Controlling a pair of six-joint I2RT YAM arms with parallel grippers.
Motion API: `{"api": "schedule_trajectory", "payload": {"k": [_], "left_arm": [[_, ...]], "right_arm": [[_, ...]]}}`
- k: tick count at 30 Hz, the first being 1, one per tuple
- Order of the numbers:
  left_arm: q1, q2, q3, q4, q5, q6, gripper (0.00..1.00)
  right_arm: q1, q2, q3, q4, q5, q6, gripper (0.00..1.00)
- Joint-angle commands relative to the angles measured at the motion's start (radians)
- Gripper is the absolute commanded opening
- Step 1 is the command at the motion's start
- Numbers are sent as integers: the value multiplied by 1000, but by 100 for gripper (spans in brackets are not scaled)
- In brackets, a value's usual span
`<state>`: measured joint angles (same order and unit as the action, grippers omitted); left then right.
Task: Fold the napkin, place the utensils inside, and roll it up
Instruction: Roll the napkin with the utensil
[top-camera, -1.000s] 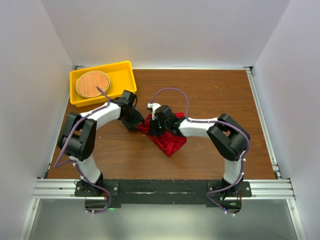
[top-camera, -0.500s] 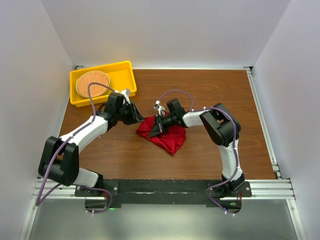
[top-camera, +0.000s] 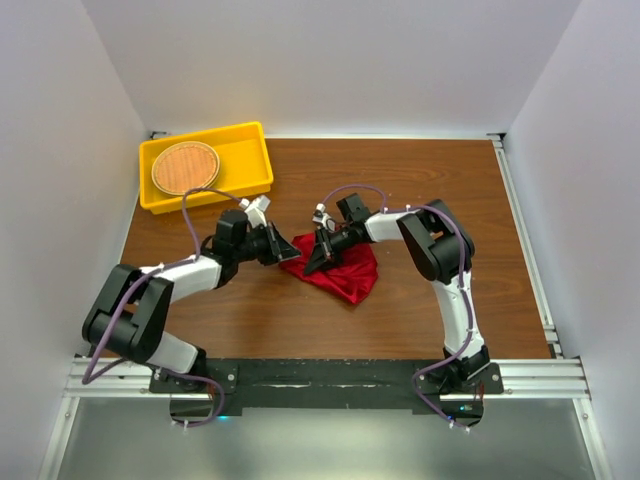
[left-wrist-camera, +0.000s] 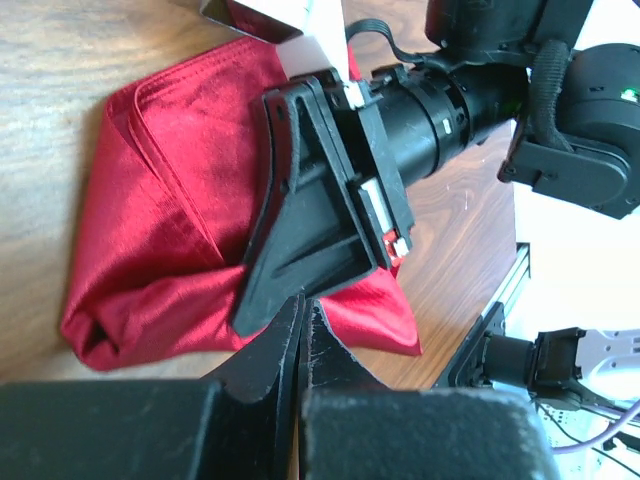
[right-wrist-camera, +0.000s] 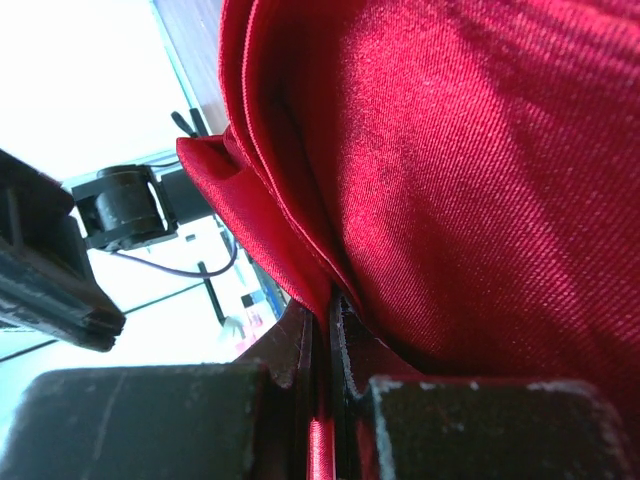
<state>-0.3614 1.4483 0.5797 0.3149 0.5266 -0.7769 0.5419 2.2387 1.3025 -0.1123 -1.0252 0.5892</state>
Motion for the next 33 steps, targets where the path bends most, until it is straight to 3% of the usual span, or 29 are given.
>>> {"api": "schedule_trajectory", "payload": {"k": [1,14,18,25,33], "left_arm": [[-4,72,-27,174,24,-24,0],[-14,231,-54,188,-37,45,0],[-14,293,-20,113,-71,70,0],[-14,333,-9,50,-83,79,0],[-14,343,48,-8,-71,110,0]], "right_arm": [[-10,55,-32,-81,132,-37,0],[-19,18,-9,-111,160,-40,0],[-17,-31,17,-182,195,-89,11],[-5,-122,121,-459,312,-296,31],[10,-247,196,-676,513,-475,54]]}}
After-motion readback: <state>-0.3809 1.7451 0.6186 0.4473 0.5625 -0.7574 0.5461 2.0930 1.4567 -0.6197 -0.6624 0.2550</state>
